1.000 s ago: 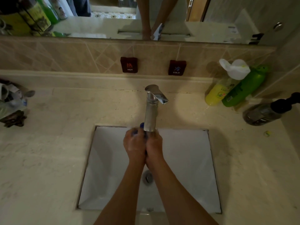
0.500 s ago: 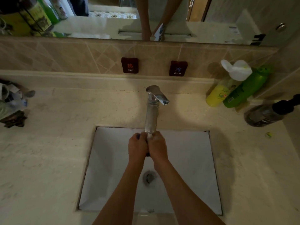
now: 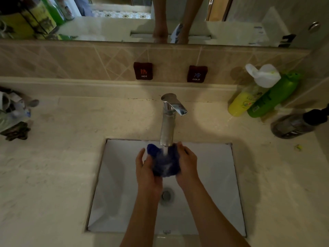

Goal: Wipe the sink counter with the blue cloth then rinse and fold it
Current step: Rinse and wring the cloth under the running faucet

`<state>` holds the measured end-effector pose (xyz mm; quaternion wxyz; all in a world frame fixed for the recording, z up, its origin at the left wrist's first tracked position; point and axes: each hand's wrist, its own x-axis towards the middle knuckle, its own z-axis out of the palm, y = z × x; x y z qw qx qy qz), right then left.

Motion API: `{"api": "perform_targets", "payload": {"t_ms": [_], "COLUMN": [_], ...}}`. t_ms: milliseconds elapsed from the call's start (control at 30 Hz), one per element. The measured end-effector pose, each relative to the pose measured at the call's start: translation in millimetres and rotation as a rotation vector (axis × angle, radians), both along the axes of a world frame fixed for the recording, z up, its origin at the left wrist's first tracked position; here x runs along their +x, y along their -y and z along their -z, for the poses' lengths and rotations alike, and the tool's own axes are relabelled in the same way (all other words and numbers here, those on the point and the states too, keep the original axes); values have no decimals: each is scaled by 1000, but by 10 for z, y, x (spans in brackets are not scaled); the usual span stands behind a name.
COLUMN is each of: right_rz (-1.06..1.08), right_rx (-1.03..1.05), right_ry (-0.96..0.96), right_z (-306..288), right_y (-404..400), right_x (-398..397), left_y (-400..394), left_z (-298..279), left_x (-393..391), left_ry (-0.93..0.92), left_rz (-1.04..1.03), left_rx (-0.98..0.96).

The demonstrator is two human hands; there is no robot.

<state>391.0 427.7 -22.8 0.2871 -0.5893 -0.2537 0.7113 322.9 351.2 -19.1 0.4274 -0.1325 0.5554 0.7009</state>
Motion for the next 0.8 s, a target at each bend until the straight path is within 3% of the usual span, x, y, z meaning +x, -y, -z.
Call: {"api": "perform_targets", "payload": {"t_ms": [67,133,233,300,367,500,600,700,800], "right_rz": [56,18,-161,-250,-300,-388,-397,-400,-287], "right_rx": [-132,-68,191,360,428,319,405,277,55], "right_ry": [-173,-181,-36,163,206,317,432,369,287], "right_z": [-8,-23,-147,-153,-110,79,182,236,302], "right_y": [45,105,282,359,330,191,161,87,48], "right_x": [-26,-43,-127,-212,-240,-296,-374,-427,-409], "left_y": [-110,-232,-309,-331,-304,-159,-63,41,124], "left_z": [-32,-53,-122,-57,-30,-50,-88,-74,-15], "left_x": [50,75,61,41,75,99,167,232,160], "left_ry": [31,120,300,309,206,184,138,71,-200], "left_rz": [113,100,187,267,247,212,218,188,222], "left_rx": [10,-17,47,19,-67,-7,-91,-99,-165]}}
